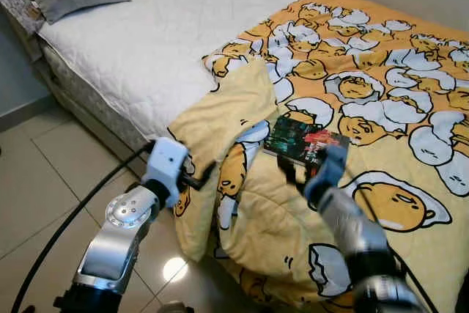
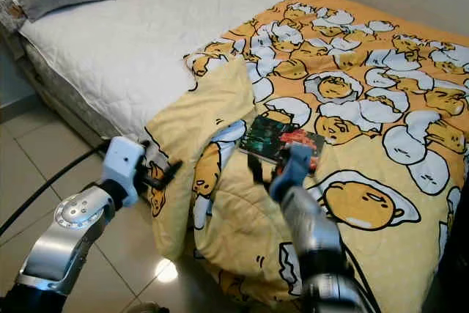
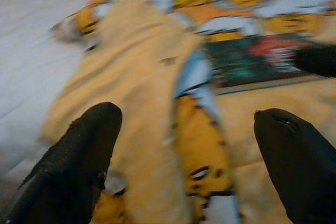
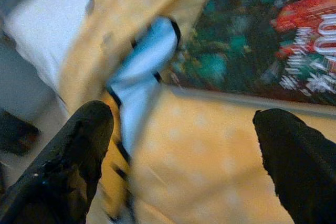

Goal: Clean up the room

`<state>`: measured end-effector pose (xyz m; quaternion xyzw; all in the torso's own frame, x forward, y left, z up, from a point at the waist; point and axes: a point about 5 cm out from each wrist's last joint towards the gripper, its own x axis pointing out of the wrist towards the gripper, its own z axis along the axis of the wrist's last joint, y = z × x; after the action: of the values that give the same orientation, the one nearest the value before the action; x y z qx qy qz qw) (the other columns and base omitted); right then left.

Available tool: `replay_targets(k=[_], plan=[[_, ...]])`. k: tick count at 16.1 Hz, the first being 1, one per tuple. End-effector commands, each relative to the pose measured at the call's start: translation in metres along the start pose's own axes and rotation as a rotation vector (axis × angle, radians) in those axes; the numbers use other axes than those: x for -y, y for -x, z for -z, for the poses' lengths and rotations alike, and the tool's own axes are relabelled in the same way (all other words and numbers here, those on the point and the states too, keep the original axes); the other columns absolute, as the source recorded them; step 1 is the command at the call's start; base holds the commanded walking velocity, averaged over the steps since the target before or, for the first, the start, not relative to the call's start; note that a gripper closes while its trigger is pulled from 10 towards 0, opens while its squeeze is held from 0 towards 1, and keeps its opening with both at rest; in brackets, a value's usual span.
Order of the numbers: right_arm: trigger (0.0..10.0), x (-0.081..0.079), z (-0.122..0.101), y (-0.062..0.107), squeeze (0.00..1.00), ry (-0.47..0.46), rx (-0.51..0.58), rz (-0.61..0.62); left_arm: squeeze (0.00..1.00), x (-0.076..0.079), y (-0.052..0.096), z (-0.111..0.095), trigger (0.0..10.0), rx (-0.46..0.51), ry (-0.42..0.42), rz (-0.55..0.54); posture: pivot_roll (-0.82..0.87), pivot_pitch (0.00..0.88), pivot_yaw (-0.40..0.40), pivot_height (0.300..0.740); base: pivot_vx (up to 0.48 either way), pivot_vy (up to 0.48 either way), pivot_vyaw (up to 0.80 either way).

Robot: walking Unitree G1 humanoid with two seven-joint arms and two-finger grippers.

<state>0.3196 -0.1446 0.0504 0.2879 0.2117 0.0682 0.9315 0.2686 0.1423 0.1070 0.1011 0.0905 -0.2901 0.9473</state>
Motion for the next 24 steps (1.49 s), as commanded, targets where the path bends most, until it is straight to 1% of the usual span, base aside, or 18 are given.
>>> replay_targets(k=[1, 2, 3, 4, 5, 6, 7, 8, 9, 11, 14, 16, 17, 18, 21, 24], plan=[[10.0, 0.008, 0.000, -0.003, 1.00, -0.143, -0.019, 0.047, 0.63, 0.009, -0.001, -0.006, 10.0, -0.001, -0.047, 0.124, -0.01, 0.000, -0.068, 0.740, 0.000, 0.000, 0.00], [10.0, 0.013, -0.002, -0.007, 1.00, -0.236, -0.031, 0.089, 0.62, 0.010, -0.001, -0.007, 10.0, -0.025, -0.089, 0.192, 0.00, 0.000, -0.068, 0.740, 0.000, 0.000, 0.00], [10.0, 0.015, -0.002, -0.009, 1.00, -0.284, -0.037, 0.103, 0.62, 0.010, 0.000, -0.009, 10.0, -0.035, -0.113, 0.224, 0.00, 0.000, -0.068, 0.740, 0.000, 0.000, 0.00], [10.0, 0.016, -0.004, -0.011, 1.00, -0.354, -0.039, 0.113, 0.62, 0.009, 0.004, -0.010, 10.0, -0.058, -0.148, 0.281, 0.00, 0.000, -0.064, 0.740, 0.000, 0.000, 0.00], [10.0, 0.017, -0.005, -0.013, 1.00, -0.414, -0.037, 0.118, 0.62, 0.010, 0.010, -0.010, 10.0, -0.083, -0.162, 0.330, 0.01, 0.000, -0.058, 0.740, 0.000, 0.000, 0.00], [10.0, 0.017, -0.006, -0.013, 1.00, -0.441, -0.036, 0.117, 0.62, 0.010, 0.013, -0.010, 10.0, -0.094, -0.164, 0.350, 0.01, 0.009, -0.055, 0.740, 0.000, 0.000, 0.00], [10.0, 0.018, -0.008, -0.014, 0.87, -0.481, -0.031, 0.128, 0.62, 0.012, 0.019, -0.009, 10.0, -0.111, -0.174, 0.383, 0.02, 0.039, -0.054, 0.740, 0.000, 0.000, 0.00], [10.0, 0.018, -0.009, -0.015, 0.00, -0.508, -0.020, 0.133, 0.62, 0.012, 0.022, -0.008, 10.0, -0.119, -0.178, 0.392, 0.02, 0.052, -0.053, 0.740, 0.000, 0.000, 0.00], [10.0, 0.018, -0.012, -0.016, 0.00, -0.533, -0.008, 0.137, 0.62, 0.012, 0.025, -0.009, 10.0, -0.124, -0.182, 0.397, 0.03, 0.076, -0.052, 0.740, 0.000, 0.000, 0.00], [10.0, 0.017, -0.020, -0.018, 0.00, -0.624, 0.045, 0.130, 0.62, 0.014, 0.037, -0.009, 10.0, -0.143, -0.182, 0.399, 0.05, 0.121, -0.054, 0.740, 0.000, 0.000, 0.00], [10.0, 0.020, -0.017, -0.018, 0.00, -0.637, 0.038, 0.168, 0.62, 0.020, 0.044, -0.012, 10.0, -0.142, -0.174, 0.397, 0.07, 0.155, -0.068, 0.740, 0.000, 0.000, 0.00], [10.0, 0.020, -0.016, -0.019, 0.00, -0.682, 0.056, 0.172, 0.62, 0.022, 0.049, -0.015, 10.0, -0.134, -0.163, 0.385, 0.08, 0.174, -0.070, 0.740, 0.000, 0.000, 0.00], [10.0, 0.020, -0.016, -0.019, 0.00, -0.688, 0.060, 0.172, 0.62, 0.023, 0.051, -0.015, 10.0, -0.134, -0.163, 0.385, 0.09, 0.180, -0.072, 0.740, 0.000, 0.000, 0.00], [10.0, 0.019, -0.019, -0.019, 0.00, -0.708, 0.093, 0.172, 0.62, 0.025, 0.055, -0.017, 10.0, -0.132, -0.156, 0.378, 0.10, 0.189, -0.075, 0.740, 0.000, 0.000, 0.00], [10.0, 0.016, -0.027, -0.021, 0.00, -0.758, 0.132, 0.134, 0.62, 0.026, 0.057, -0.019, 10.0, -0.128, -0.148, 0.368, 0.10, 0.196, -0.078, 0.740, 0.000, 0.000, 0.00], [10.0, 0.015, -0.041, -0.021, 0.00, -0.803, 0.202, 0.082, 0.62, 0.031, 0.058, -0.020, 10.0, -0.125, -0.141, 0.363, 0.10, 0.192, -0.091, 0.740, 0.000, 0.000, 0.00]])
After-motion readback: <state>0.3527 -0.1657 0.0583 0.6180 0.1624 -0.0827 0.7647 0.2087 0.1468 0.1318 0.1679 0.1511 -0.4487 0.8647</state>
